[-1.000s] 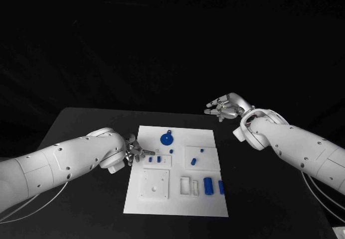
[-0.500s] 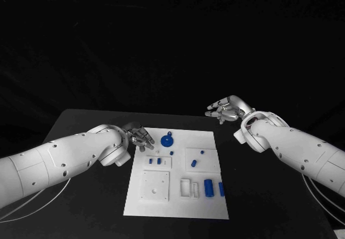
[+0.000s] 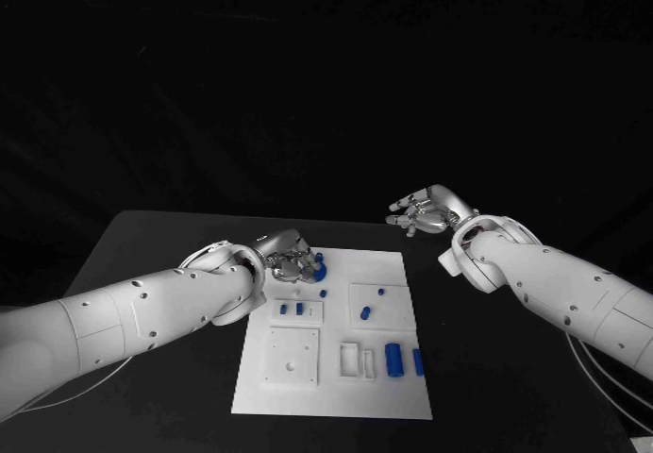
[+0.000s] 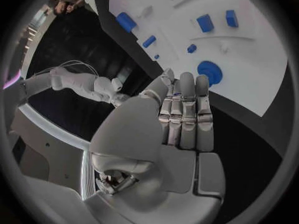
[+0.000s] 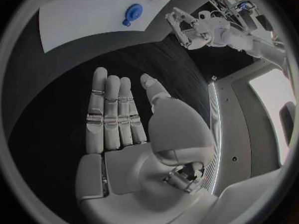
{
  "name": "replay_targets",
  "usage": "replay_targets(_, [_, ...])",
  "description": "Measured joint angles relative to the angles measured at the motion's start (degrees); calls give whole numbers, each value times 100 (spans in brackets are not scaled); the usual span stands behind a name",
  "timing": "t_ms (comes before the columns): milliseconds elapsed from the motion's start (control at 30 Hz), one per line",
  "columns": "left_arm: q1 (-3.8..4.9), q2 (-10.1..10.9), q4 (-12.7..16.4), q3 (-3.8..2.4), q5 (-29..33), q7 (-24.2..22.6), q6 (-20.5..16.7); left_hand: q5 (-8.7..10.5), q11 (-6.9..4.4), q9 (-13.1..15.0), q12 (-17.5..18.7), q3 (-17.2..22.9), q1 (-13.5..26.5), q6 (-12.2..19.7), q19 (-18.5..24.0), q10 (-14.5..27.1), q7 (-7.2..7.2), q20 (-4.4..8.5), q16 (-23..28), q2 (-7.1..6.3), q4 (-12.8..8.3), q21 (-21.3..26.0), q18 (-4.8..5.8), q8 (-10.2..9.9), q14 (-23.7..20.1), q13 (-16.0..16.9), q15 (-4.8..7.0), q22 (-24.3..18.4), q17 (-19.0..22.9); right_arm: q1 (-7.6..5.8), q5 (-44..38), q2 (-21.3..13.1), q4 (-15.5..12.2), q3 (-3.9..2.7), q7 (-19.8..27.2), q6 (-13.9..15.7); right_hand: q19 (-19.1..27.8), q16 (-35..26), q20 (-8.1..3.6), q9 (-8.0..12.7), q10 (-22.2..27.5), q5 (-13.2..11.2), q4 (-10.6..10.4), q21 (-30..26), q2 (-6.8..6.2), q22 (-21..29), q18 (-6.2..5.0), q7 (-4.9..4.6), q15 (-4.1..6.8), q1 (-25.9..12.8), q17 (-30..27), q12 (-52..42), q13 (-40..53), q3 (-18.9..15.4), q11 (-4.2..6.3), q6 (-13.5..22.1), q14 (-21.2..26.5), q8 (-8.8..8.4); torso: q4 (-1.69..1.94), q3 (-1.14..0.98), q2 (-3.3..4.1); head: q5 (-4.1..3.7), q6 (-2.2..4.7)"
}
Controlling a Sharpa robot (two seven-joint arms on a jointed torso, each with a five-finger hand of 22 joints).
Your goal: Assemble the parts on the task board
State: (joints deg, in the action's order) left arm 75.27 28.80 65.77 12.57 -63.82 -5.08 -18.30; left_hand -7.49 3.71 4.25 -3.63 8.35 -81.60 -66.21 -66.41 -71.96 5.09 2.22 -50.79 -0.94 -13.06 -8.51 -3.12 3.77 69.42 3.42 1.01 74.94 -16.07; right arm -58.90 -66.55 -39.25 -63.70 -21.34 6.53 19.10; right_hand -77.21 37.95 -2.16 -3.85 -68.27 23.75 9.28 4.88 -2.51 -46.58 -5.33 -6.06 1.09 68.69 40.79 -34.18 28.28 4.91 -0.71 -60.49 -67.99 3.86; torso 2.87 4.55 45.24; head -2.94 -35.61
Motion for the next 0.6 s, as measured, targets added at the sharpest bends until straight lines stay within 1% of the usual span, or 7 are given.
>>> replay_targets(133, [-49, -167, -171, 46, -353, -147, -62, 24, 0, 0, 0, 6, 23, 0, -46, 62, 0, -4, -73, -23, -34, 25, 0, 0, 20, 0, 20, 0, -57, 0, 24, 14, -2, 0, 20, 12, -81, 278, 1, 4, 85, 0, 21, -32, -16, 483, 2, -17, 3, -16, -436, -246, -396, 57, -3, 17, 108, -21, -3, 1, 9, -8, 2])
replay_targets(167, [-63, -205, -215, 53, -435, -172, -71, 45, 8, 0, 0, 4, 52, 0, -46, 115, 0, -5, -106, -51, -36, 25, 1, 0, 41, 0, 0, 0, -72, 0, 29, 17, -4, 0, 24, 15, -81, 293, 1, 4, 92, 0, 20, -32, -16, 513, 2, -18, 2, -15, -465, -246, -421, 57, -11, 18, 108, -21, -6, 0, 14, -8, 4])
replay_targets(300, [-117, -357, -406, 73, -766, -249, -84, 37, 54, -10, 0, 4, 171, 63, -80, 320, -1, -40, -152, -117, -35, 117, 0, 0, 40, 0, 0, -1, -99, 0, 46, 24, -16, 0, 40, 26, -81, 293, 1, 4, 92, 0, 20, -32, -14, 547, 3, -18, -17, -14, -496, -246, -452, 57, -11, 18, 128, -21, -18, 8, 28, -3, 12])
replay_targets(367, [-146, -433, -509, 80, -935, -272, -84, -102, 103, -20, 0, 4, 171, 109, -87, 532, 15, -47, -152, -117, -36, 150, 0, 0, 11, 0, -29, -1, -97, 0, 54, 25, -25, 0, 48, 31, -81, 293, 1, 4, 92, 0, 20, -32, -14, 551, 3, -18, -17, -14, -500, -246, -455, 57, -11, 18, 128, -21, -21, 12, 34, -2, 15])
replay_targets(433, [-174, -498, -592, 85, -1074, -283, -84, -172, 128, -35, 0, 4, 136, 182, -97, 697, 18, -57, -152, -151, -35, 155, -82, 0, 8, 0, -31, -1, -85, 0, 61, 26, -33, 0, 53, 34, -81, 293, 1, 3, 92, 0, 20, -7, -14, 578, 3, -18, -17, -14, -523, -246, -484, 57, -11, 18, 128, -21, -23, 11, 37, -5, 15])
replay_targets(500, [-204, -561, -668, 89, -1218, -288, -83, -189, 154, -35, 0, 14, 95, 184, -129, 790, 21, -67, -152, -192, -26, 172, -88, 0, 8, 1, -31, -1, -62, 0, 67, 29, -44, 0, 59, 38, -81, 293, 1, 3, 92, 0, 20, 2, -14, 592, 4, -18, -17, -14, -536, -246, -497, 57, -11, 18, 128, -21, -26, 13, 40, -13, 16])
replay_targets(600, [-245, -652, -784, 92, -1411, -288, -76, -189, 148, -43, 0, 49, 66, 220, -163, 844, 12, -39, -158, -221, 9, 182, -86, 0, 8, 1, -31, -1, -57, 0, 74, 33, -67, 0, 68, 43, -81, 293, 1, 3, 92, 0, 20, 2, -14, 594, 3, -18, -17, -14, -538, -246, -498, 57, -11, 18, 128, -21, -32, 14, 42, -16, 13])
